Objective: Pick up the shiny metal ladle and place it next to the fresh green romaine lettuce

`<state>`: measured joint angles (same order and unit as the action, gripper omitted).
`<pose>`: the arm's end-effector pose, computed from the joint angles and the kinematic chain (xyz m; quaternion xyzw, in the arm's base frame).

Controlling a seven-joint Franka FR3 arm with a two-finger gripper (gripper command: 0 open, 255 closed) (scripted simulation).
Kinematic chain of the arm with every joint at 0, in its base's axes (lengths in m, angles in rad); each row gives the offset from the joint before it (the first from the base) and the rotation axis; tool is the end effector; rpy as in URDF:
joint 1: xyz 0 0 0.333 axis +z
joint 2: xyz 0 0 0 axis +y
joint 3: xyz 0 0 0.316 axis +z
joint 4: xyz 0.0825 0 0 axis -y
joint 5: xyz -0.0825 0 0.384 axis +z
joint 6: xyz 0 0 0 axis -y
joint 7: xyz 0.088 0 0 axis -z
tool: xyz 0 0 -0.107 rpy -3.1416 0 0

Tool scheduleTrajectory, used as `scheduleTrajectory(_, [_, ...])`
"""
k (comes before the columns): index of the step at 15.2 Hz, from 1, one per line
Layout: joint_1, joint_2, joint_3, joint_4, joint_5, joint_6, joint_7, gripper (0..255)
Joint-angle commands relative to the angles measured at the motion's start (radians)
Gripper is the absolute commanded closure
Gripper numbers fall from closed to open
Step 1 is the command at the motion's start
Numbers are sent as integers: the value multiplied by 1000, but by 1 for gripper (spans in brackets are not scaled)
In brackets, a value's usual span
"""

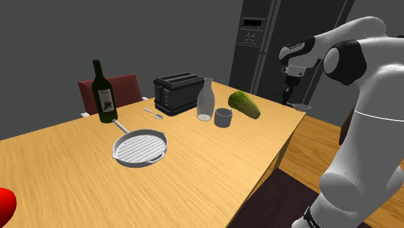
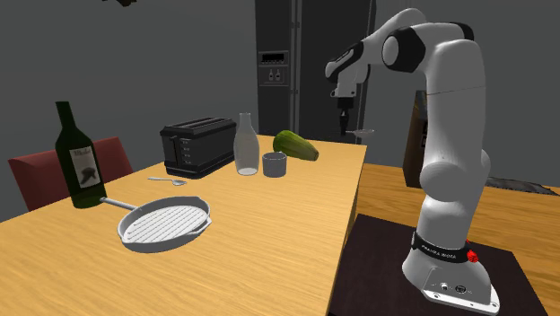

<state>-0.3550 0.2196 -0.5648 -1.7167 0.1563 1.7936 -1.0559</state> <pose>0.3948 -0.4601 0.4635 -0.9972 -0.0488 0.0155 0.0536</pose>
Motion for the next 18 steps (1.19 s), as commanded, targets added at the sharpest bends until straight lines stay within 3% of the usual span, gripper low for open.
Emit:
scheduleTrajectory(1, [1,6,2,-22,4,27,-2,255])
scheduleTrajectory(18, [-10,87,20,-157,60,228,-45,255])
